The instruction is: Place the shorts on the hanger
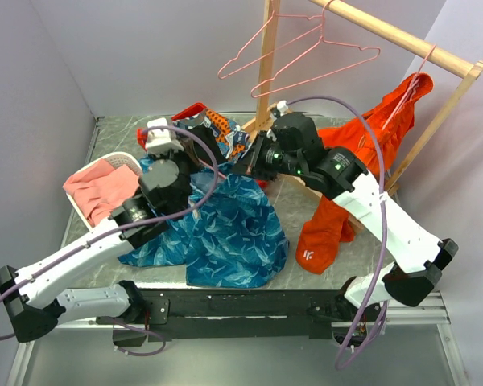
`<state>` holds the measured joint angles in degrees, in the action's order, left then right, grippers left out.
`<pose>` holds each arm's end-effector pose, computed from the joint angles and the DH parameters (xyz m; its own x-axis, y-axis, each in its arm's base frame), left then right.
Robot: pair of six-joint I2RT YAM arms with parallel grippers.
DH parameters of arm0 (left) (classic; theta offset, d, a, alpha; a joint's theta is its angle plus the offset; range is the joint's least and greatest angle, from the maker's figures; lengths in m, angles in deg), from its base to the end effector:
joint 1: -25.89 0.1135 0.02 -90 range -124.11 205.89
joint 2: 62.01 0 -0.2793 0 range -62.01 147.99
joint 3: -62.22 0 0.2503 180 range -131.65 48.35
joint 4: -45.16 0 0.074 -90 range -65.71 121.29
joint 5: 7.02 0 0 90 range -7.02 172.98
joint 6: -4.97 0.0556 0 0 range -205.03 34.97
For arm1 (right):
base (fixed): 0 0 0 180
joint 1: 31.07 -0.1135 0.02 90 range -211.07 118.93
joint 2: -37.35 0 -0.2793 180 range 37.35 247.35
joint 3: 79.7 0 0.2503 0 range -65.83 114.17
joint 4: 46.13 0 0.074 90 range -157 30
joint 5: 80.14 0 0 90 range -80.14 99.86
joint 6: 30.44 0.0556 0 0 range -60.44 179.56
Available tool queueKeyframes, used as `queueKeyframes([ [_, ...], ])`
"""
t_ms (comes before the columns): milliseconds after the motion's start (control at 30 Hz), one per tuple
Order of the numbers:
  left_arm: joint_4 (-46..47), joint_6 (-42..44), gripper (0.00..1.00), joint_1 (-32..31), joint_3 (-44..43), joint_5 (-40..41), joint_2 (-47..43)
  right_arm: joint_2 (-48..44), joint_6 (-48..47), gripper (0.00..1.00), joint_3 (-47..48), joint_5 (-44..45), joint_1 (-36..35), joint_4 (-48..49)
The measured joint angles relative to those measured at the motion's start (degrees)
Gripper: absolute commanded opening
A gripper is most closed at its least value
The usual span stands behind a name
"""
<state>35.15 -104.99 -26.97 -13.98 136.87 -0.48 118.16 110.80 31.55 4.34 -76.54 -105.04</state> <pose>0.1779 -0.1605 0.4311 0.0517 -0.4015 -0.9144 0.0014 0.9157 -0.4019 0.2100 0.2211 0.4544 -0.8088 0.2845 -0.5146 -0.2207 0.6643 0.7142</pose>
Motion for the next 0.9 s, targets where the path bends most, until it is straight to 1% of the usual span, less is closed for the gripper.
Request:
queueKeyframes([
  [100,-5.1,0.8,0.01,0.0,-6.6,-0.3,1.4,0.0,-0.7,0.0,0.9,-0.2,0.8,-0.2],
  [200,-11.8,2.0,0.01,0.0,-15.8,-2.2,3.8,-0.3,-3.1,0.3,2.2,-0.7,1.4,-0.7],
  [233,-13.5,2.4,0.01,0.0,-18.3,-3.0,4.5,-0.5,-3.8,0.5,2.6,-1.2,1.5,-0.7],
  [333,-20.2,2.8,0.01,-0.1,-27.1,-6.6,7.1,-2.3,-8.0,0.67,3.6,-2.6,1.6,-0.5],
  [467,-28.0,2.8,0.01,-0.8,-35.5,-11.3,9.9,-7.2,-15.8,0.7,3.7,-2.6,1.6,-0.3],
  [567,-32.6,3.0,0.01,-1.7,-38.8,-13.8,11.1,-12.5,-21.8,0.71,2.3,-3.3,1.6,0.5],
  [733,-37.0,3.7,0.01,-3.7,-40.0,-15.3,12.3,-18.3,-29.8,0.72,0.8,-5.4,1.3,-0.1],
  [800,-38.3,3.8,0.01,-4.4,-40.3,-15.2,13.2,-18.4,-31.8,0.74,1.0,-4.5,0.2,-1.5],
  [867,-39.1,3.8,0.01,-4.9,-40.5,-15.0,14.2,-18.3,-33.4,0.76,1.8,-2.3,-2.4,-3.9],
  [900,-39.2,3.8,0.01,-5.1,-40.5,-14.7,14.7,-18.0,-33.9,0.78,2.0,-0.9,-3.8,-4.8],
])
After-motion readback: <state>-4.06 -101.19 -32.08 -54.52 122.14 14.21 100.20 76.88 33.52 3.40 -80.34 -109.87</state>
